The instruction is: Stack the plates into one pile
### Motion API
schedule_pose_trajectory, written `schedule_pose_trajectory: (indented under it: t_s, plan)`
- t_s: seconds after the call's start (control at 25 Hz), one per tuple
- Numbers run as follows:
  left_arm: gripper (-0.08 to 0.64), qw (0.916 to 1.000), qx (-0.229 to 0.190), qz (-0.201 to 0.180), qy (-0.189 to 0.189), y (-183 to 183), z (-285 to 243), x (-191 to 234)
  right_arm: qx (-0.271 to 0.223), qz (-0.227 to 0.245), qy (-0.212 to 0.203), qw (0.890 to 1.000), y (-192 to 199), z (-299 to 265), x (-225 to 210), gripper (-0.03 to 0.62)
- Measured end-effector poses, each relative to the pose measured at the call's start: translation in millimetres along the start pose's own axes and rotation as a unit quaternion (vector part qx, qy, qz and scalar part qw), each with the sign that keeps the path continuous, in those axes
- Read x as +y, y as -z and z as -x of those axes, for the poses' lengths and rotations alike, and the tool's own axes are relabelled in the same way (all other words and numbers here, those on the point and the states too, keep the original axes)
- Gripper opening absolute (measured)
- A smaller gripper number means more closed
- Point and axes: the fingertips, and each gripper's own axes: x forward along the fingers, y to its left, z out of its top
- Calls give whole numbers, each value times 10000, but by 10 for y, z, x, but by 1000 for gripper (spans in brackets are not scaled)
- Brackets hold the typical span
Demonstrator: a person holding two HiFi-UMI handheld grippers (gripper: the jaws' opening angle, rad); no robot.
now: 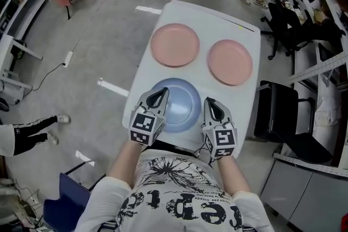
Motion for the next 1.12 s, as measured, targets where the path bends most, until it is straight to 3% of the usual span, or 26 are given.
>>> schedule_pose_trajectory:
  t_s: [0.32,0.56,0.6,0.72,0.84,1.12]
  plan:
    - [12,9980,585,219,-78,102,-665,898,461,-216,-11,9987,-117,-1063,-169,8]
    - [12,9959,676,557,219,173,-1102,1485,826,-178,435,9955,-50,-1814,-283,10]
    - [12,9946,761,678,216,200,-1175,1594,882,-208,431,9950,-45,-1935,-294,57]
    - [110,9867,1156,1059,427,317,-1447,1846,1037,-463,329,9930,-5,-2308,-373,99]
    - [182,9786,1509,1284,563,406,-1712,2097,1244,-585,533,9891,53,-2630,-561,138]
    - [187,9598,2084,1853,321,585,-2270,2566,1949,-844,1200,9698,248,-3045,-951,140]
